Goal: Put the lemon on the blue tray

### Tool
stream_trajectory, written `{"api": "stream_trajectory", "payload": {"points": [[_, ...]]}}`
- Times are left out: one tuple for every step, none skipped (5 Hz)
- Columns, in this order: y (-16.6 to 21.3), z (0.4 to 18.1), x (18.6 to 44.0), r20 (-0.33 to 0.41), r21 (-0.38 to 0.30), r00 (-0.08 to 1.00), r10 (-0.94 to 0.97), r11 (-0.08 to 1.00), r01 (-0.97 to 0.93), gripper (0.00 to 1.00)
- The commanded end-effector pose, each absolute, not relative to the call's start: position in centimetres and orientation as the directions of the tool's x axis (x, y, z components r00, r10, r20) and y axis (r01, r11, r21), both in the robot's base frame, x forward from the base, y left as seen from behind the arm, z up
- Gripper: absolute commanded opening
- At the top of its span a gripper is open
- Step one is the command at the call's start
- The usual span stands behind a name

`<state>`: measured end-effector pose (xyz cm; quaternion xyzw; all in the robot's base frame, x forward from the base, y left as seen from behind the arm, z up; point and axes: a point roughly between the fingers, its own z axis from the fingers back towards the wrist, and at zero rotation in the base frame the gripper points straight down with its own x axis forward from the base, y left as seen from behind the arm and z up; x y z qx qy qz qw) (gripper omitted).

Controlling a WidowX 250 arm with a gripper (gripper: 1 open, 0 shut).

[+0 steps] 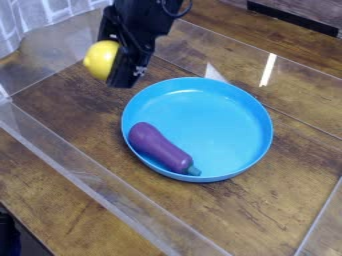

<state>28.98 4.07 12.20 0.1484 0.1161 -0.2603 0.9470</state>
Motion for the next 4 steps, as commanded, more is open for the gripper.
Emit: {"api": "stream_trajectory", "payload": {"points": [[4.3, 15.8, 29.4, -0.221, 0.272, 0.825, -0.519, 0.780, 0.564, 0.00], [4.0, 16.1, 29.3, -0.208, 0.281, 0.796, -0.568, 0.745, 0.605, 0.00], [2.4, 15.5, 29.4, -0.195, 0.293, 0.751, -0.630, 0.693, 0.658, 0.00], [-0.2, 15.8, 29.7, -0.174, 0.318, 0.697, -0.696, 0.630, 0.708, 0.00]]}}
